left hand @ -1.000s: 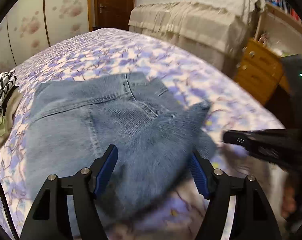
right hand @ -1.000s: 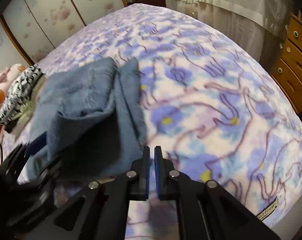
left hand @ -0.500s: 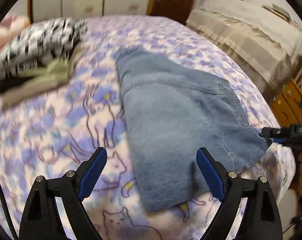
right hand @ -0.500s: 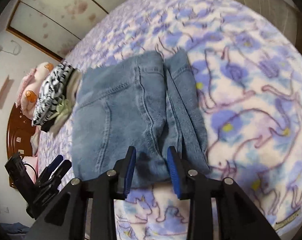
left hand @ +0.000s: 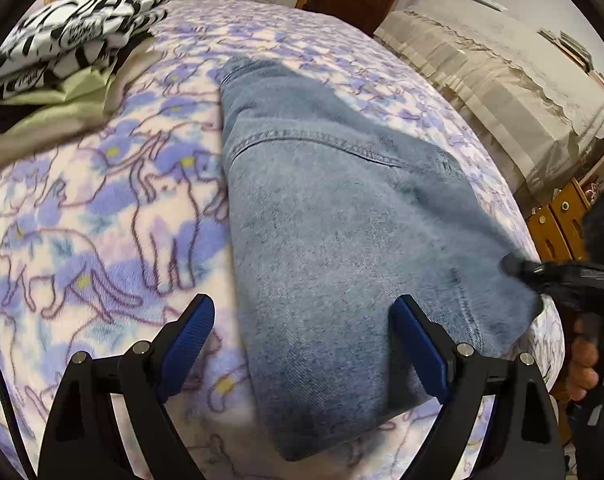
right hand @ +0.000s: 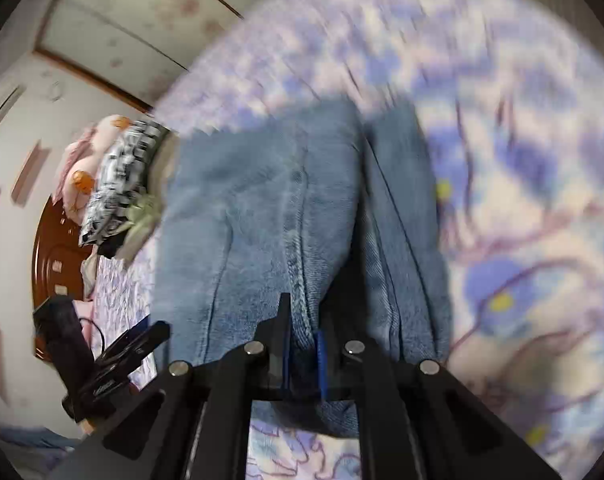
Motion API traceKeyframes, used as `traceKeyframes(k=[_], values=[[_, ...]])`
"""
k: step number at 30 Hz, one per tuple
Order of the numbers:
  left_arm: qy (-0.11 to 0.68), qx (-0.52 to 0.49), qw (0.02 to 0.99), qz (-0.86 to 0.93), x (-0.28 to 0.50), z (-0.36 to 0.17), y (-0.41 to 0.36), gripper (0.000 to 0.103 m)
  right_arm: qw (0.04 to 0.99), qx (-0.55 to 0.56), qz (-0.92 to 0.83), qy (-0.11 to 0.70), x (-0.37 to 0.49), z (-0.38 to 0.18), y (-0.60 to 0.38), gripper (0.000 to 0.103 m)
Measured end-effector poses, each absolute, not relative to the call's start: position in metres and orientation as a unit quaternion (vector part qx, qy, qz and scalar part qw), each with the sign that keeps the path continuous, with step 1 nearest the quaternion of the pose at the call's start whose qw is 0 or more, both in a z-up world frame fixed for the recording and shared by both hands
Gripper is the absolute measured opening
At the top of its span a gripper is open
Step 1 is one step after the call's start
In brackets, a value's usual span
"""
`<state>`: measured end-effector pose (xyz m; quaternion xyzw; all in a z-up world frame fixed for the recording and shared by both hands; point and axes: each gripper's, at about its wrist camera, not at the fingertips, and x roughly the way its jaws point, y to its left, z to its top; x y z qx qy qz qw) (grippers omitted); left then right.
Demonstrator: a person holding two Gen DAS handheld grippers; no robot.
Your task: Fold large clothes
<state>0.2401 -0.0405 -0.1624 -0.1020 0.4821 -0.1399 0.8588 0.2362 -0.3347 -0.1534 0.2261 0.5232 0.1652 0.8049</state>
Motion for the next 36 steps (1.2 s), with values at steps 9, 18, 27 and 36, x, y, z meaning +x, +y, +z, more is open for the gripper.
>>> traceKeyframes(k=[9, 18, 27, 36], values=[[0.455, -0.026, 0.878, -0.145, 0.224, -0.161, -0.079, 0.09, 0.853, 0.124, 0.097, 0.497, 0.217, -0.152, -0.329, 0.008], [0.481, -0.055, 0.864, -0.139, 0.228, -0.169, -0.081, 0.09, 0.866, 0.128, 0.056, 0.48, 0.196, -0.149, -0.337, 0.008], [0.486, -0.038, 0.862, -0.14, 0.228, -0.178, -0.089, 0.092, 0.852, 0.119, 0.031, 0.508, 0.208, -0.183, -0.34, 0.008], [0.507, -0.056, 0.842, -0.176, 0.244, -0.157, -0.066, 0.092, 0.85, 0.134, 0.062, 0.506, 0.221, -0.143, -0.351, 0.037]])
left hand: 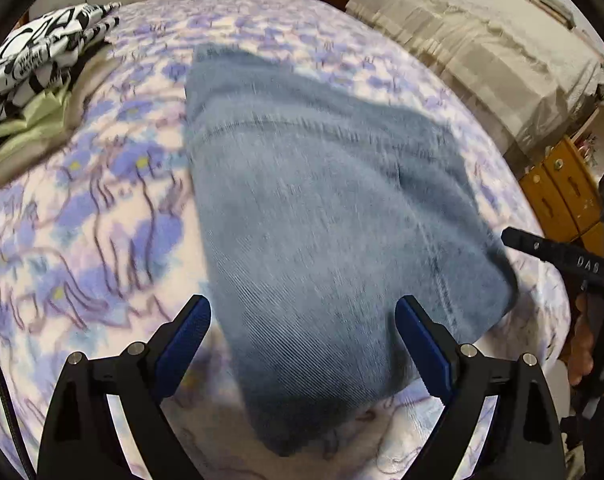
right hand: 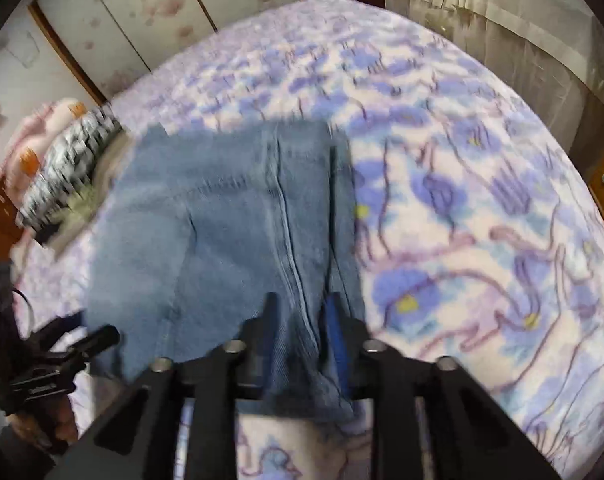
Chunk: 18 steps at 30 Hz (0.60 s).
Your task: Fold large clothes
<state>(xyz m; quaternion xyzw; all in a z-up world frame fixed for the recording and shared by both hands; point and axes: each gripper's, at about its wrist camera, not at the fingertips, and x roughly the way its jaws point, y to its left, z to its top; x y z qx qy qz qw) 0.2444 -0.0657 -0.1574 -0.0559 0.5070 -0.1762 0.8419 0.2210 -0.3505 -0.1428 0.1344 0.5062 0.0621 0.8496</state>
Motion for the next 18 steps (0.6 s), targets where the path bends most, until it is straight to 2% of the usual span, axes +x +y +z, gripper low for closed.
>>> traceKeyframes(k=[1, 2, 10, 11, 13, 14, 15, 16, 17, 18], values=[[0.502, -0.063, 0.844, -0.178, 0.248, -0.154, -0.061, 0.092, 0.852, 0.149, 0.062, 0.499, 0.227, -0.14, -0.354, 0.045], [0.499, -0.074, 0.845, -0.178, 0.255, -0.151, -0.055, 0.092, 0.852, 0.157, 0.06, 0.496, 0.233, -0.139, -0.357, 0.047], [0.51, -0.181, 0.825, -0.161, 0.323, -0.171, -0.018, 0.091, 0.836, 0.205, 0.045, 0.507, 0.313, -0.173, -0.365, 0.047], [0.511, -0.187, 0.823, -0.161, 0.329, -0.174, -0.017, 0.089, 0.834, 0.208, 0.042, 0.509, 0.319, -0.177, -0.365, 0.048], [0.515, -0.189, 0.82, -0.163, 0.337, -0.183, -0.016, 0.073, 0.83, 0.221, 0.046, 0.51, 0.324, -0.186, -0.366, 0.048], [0.518, -0.196, 0.815, -0.172, 0.34, -0.188, -0.018, 0.07, 0.83, 0.224, 0.049, 0.509, 0.325, -0.189, -0.367, 0.045], [0.516, -0.204, 0.813, -0.178, 0.341, -0.191, -0.019, 0.064, 0.833, 0.221, 0.051, 0.505, 0.324, -0.19, -0.368, 0.035], [0.515, -0.205, 0.813, -0.177, 0.341, -0.192, -0.021, 0.063, 0.838, 0.208, 0.048, 0.503, 0.324, -0.189, -0.368, 0.017], [0.514, -0.198, 0.817, -0.173, 0.341, -0.191, -0.024, 0.063, 0.843, 0.197, 0.051, 0.499, 0.321, -0.186, -0.369, 0.011], [0.512, -0.187, 0.821, -0.17, 0.339, -0.188, -0.029, 0.063, 0.849, 0.193, 0.054, 0.489, 0.317, -0.18, -0.371, 0.009]])
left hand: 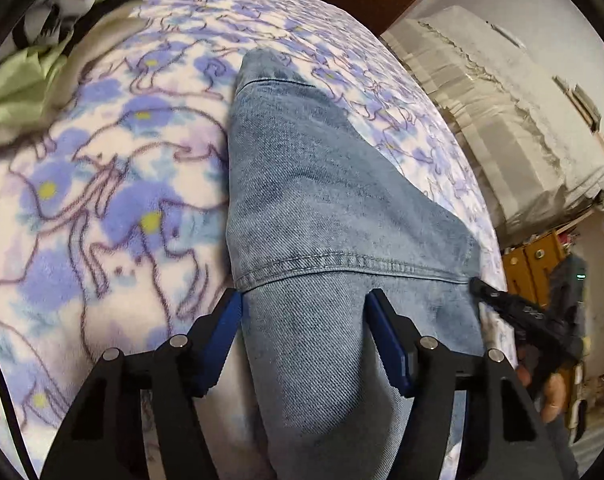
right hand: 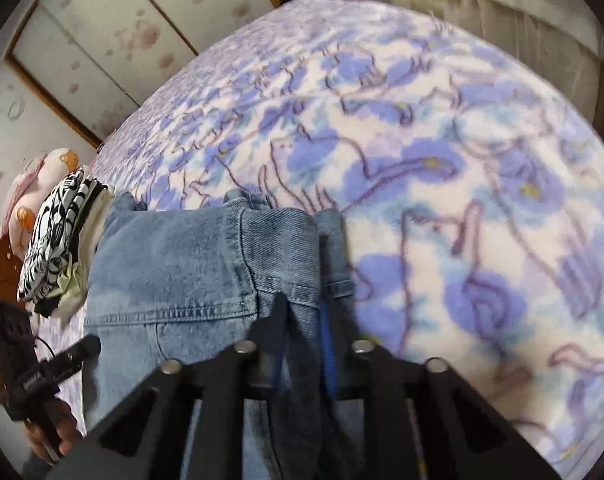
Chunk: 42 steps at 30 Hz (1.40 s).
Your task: Fold large clothes
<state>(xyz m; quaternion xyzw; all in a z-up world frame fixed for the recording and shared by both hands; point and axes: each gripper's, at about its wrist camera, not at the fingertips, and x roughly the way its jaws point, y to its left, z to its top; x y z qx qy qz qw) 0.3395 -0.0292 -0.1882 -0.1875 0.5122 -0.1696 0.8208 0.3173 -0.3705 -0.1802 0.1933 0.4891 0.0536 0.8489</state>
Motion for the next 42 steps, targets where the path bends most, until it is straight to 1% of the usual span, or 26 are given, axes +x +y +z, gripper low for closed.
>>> traceKeyframes(k=[3, 4, 5, 7, 10, 14, 16, 19, 21, 22, 23, 24, 27, 28, 29, 30, 31, 32, 33, 34, 35, 36, 38, 40, 42], values=[[0.503, -0.154, 0.836, -0.16, 0.338, -0.18, -0.045, 0.063, 0.881, 0.161, 0.029, 0.444, 0.302, -0.153, -0.365, 0.008], [0.501, -0.142, 0.84, -0.154, 0.339, -0.18, -0.051, 0.063, 0.888, 0.147, 0.019, 0.435, 0.301, -0.151, -0.362, 0.008], [0.499, -0.133, 0.843, -0.148, 0.34, -0.181, -0.054, 0.064, 0.887, 0.139, 0.012, 0.439, 0.303, -0.156, -0.359, 0.008], [0.502, -0.112, 0.847, -0.134, 0.341, -0.187, -0.059, 0.065, 0.87, 0.121, -0.002, 0.478, 0.316, -0.184, -0.352, 0.008], [0.503, -0.098, 0.849, -0.13, 0.343, -0.189, -0.062, 0.067, 0.866, 0.107, -0.019, 0.487, 0.323, -0.199, -0.345, 0.009], [0.511, -0.106, 0.845, -0.119, 0.341, -0.183, -0.056, 0.069, 0.865, 0.096, -0.018, 0.493, 0.322, -0.189, -0.343, 0.011], [0.514, -0.096, 0.845, -0.113, 0.337, -0.177, -0.057, 0.069, 0.861, 0.102, -0.016, 0.499, 0.319, -0.179, -0.345, 0.014], [0.519, -0.09, 0.842, -0.119, 0.328, -0.163, -0.058, 0.069, 0.856, 0.116, -0.015, 0.503, 0.309, -0.156, -0.35, 0.015], [0.514, -0.087, 0.844, -0.124, 0.319, -0.149, -0.059, 0.071, 0.859, 0.119, -0.01, 0.498, 0.298, -0.143, -0.35, 0.02], [0.513, -0.084, 0.845, -0.125, 0.315, -0.142, -0.059, 0.076, 0.86, 0.118, -0.007, 0.496, 0.294, -0.136, -0.35, 0.026], [0.511, -0.081, 0.846, -0.126, 0.31, -0.135, -0.059, 0.079, 0.862, 0.119, -0.002, 0.493, 0.289, -0.127, -0.35, 0.029], [0.509, -0.08, 0.847, -0.127, 0.304, -0.127, -0.059, 0.082, 0.863, 0.119, 0.001, 0.49, 0.283, -0.12, -0.349, 0.03], [0.505, -0.07, 0.85, -0.132, 0.288, -0.105, -0.058, 0.083, 0.867, 0.113, 0.009, 0.486, 0.266, -0.1, -0.344, 0.032], [0.503, -0.069, 0.851, -0.134, 0.282, -0.098, -0.058, 0.083, 0.868, 0.11, 0.012, 0.483, 0.26, -0.093, -0.342, 0.036], [0.5, -0.067, 0.853, -0.134, 0.276, -0.091, -0.057, 0.083, 0.87, 0.106, 0.014, 0.481, 0.254, -0.087, -0.34, 0.043], [0.498, -0.064, 0.855, -0.133, 0.271, -0.084, -0.055, 0.084, 0.873, 0.1, 0.015, 0.478, 0.247, -0.081, -0.337, 0.048], [0.496, -0.063, 0.856, -0.133, 0.266, -0.079, -0.054, 0.084, 0.875, 0.095, 0.017, 0.475, 0.241, -0.075, -0.335, 0.055], [0.493, -0.064, 0.857, -0.134, 0.26, -0.071, -0.053, 0.085, 0.876, 0.092, 0.019, 0.473, 0.236, -0.07, -0.333, 0.058], [0.492, -0.064, 0.858, -0.134, 0.257, -0.067, -0.052, 0.088, 0.878, 0.085, 0.023, 0.47, 0.229, -0.064, -0.33, 0.059], [0.49, -0.062, 0.86, -0.132, 0.25, -0.06, -0.05, 0.093, 0.88, 0.08, 0.025, 0.468, 0.224, -0.059, -0.328, 0.061], [0.489, -0.062, 0.86, -0.132, 0.244, -0.054, -0.048, 0.095, 0.881, 0.077, 0.026, 0.467, 0.22, -0.055, -0.328, 0.063], [0.488, -0.064, 0.861, -0.132, 0.239, -0.049, -0.046, 0.096, 0.882, 0.073, 0.027, 0.464, 0.215, -0.05, -0.326, 0.065], [0.491, -0.062, 0.859, -0.132, 0.231, -0.042, -0.043, 0.097, 0.884, 0.072, 0.033, 0.46, 0.206, -0.041, -0.323, 0.075], [0.493, -0.063, 0.857, -0.136, 0.223, -0.037, -0.042, 0.099, 0.886, 0.072, 0.039, 0.457, 0.199, -0.033, -0.322, 0.08], [0.488, -0.064, 0.859, -0.137, 0.215, -0.031, -0.04, 0.102, 0.886, 0.072, 0.043, 0.455, 0.193, -0.026, -0.321, 0.082]])
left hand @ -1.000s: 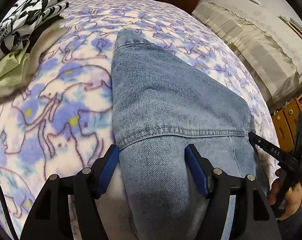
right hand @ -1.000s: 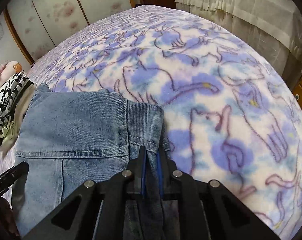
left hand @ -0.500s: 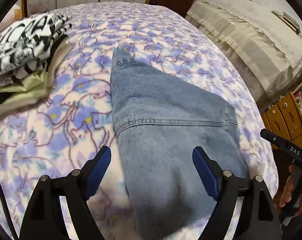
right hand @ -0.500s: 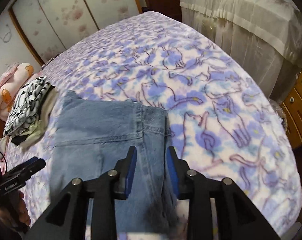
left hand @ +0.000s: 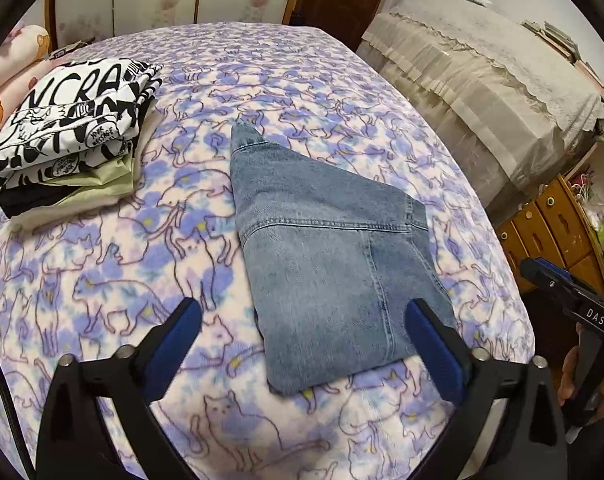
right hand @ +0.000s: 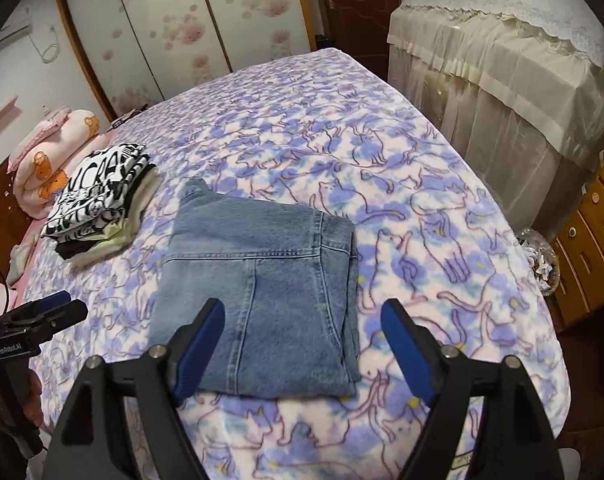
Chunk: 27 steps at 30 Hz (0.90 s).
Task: Fold large clothes
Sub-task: 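Move both open tools to the folded jacket's edge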
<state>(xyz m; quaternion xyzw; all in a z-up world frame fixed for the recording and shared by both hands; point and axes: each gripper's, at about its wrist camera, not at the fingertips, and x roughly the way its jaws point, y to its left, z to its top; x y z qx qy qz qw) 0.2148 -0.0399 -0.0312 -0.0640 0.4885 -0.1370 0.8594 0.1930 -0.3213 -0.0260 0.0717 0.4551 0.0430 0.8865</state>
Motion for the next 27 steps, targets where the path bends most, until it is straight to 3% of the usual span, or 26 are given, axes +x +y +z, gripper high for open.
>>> traceKeyframes(k=[10, 12, 13, 14, 27], values=[[0.466, -0.057, 0.869, -0.155, 0.194, -0.035, -0.048, 0.102, 0.91, 0.043, 0.082, 0.404, 0.171, -0.018, -0.316, 0.083], [0.464, -0.048, 0.871, -0.152, 0.194, -0.042, -0.052, 0.102, 0.914, 0.022, 0.078, 0.398, 0.169, -0.023, -0.313, 0.09], [0.467, -0.044, 0.87, -0.151, 0.194, -0.048, -0.055, 0.102, 0.911, 0.015, 0.079, 0.405, 0.17, -0.028, -0.311, 0.1], [0.469, -0.044, 0.869, -0.15, 0.195, -0.052, -0.055, 0.102, 0.905, 0.009, 0.082, 0.418, 0.172, -0.033, -0.31, 0.103], [0.544, -0.053, 0.824, -0.145, 0.223, -0.134, -0.065, 0.102, 0.856, 0.023, 0.086, 0.509, 0.194, -0.112, -0.319, 0.103]])
